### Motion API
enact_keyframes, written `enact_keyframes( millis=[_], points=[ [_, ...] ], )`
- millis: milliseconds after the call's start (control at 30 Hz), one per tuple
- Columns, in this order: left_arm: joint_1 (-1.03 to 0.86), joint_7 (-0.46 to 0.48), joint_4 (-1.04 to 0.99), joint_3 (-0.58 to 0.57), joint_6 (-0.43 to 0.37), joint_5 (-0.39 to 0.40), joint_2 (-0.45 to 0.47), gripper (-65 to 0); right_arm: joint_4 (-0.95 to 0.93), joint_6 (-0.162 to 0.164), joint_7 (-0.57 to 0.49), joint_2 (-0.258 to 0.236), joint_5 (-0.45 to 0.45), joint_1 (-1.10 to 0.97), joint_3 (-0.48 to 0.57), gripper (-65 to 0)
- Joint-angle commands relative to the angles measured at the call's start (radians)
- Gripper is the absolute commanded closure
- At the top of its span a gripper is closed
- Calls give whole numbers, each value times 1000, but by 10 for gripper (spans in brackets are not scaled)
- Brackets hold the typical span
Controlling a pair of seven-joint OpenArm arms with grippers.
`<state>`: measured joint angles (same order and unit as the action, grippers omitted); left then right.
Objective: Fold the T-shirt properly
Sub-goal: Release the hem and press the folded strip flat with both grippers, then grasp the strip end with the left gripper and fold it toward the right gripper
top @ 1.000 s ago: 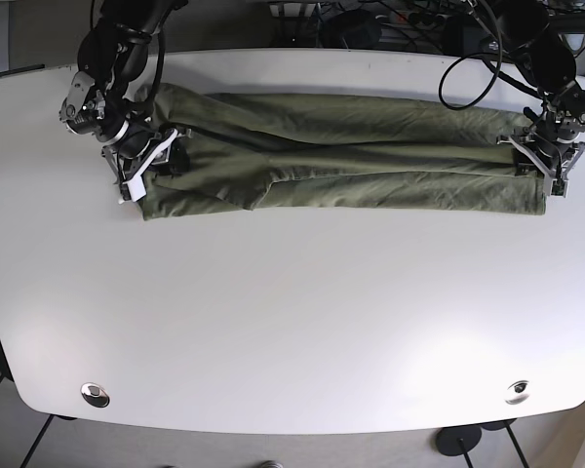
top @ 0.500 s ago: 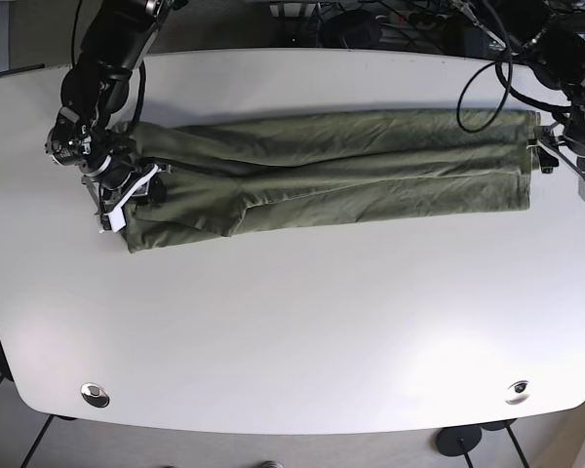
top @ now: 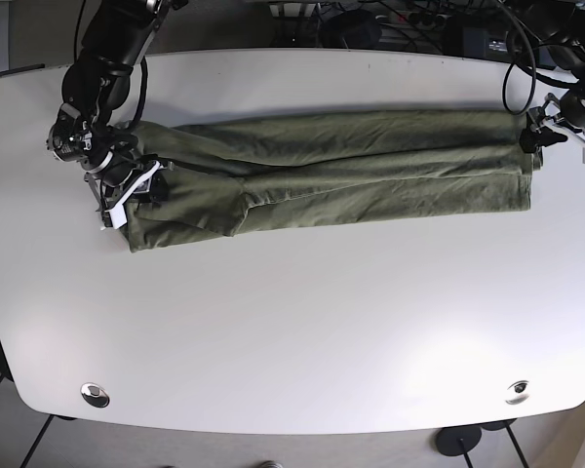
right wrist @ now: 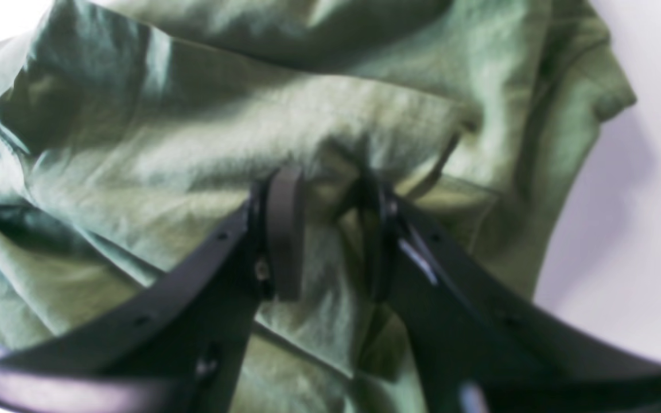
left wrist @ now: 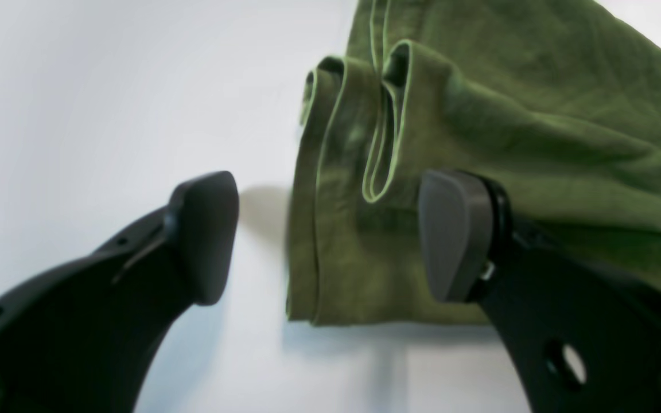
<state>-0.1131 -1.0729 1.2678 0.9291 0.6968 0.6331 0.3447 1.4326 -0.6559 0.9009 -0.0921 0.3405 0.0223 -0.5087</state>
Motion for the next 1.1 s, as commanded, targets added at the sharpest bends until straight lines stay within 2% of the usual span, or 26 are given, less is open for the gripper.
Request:
enact_keyframes(
  millis=[33,167,233,267,300,333,367,400,500,633,767,867,1100],
  points=[
    [8,-5,8,-37,1,9,17,-465,13,-6,11,-7,-7,9,0,-165],
    [10,-5,6,-95,1,9,14,-464,12,-6,11,-7,-7,11,0,-165],
    [10,-5,6,-129,1,9,14,-426,12,-6,11,-7,-7,11,0,-165],
    [10,-5,6,-138,1,9,14,-368,10,-6,11,-7,-7,11,0,-165],
    [10,-5,6,-143,1,9,14,-279,10,-6,11,-7,-7,11,-1,-165],
    [10,-5,8,-147,1,9,12,-142,10,-6,11,-7,-7,11,-1,-165],
    [10,-5,14,-147,1,9,12,-72,10,-6,11,-7,-7,11,-1,-165],
    [10,-5,17,-147,1,11,12,-54,10,-6,11,-7,-7,9,-1,-165],
    [6,-5,109,-146,1,11,3,-54,9,-6,11,-7,-7,9,-1,-165],
    [-47,-11,407,-163,1,8,-72,-54,9,-6,11,-7,-7,9,-1,-165],
    [-106,-11,642,-348,1,11,-120,-54,9,-6,11,-5,-7,11,-1,-165],
    [-106,-11,668,-442,1,9,-169,-54,9,-6,11,-5,-7,11,-1,-165],
    [-60,-7,663,-664,-91,9,-232,-54,7,-6,11,-5,-5,11,-1,-165]
  ],
)
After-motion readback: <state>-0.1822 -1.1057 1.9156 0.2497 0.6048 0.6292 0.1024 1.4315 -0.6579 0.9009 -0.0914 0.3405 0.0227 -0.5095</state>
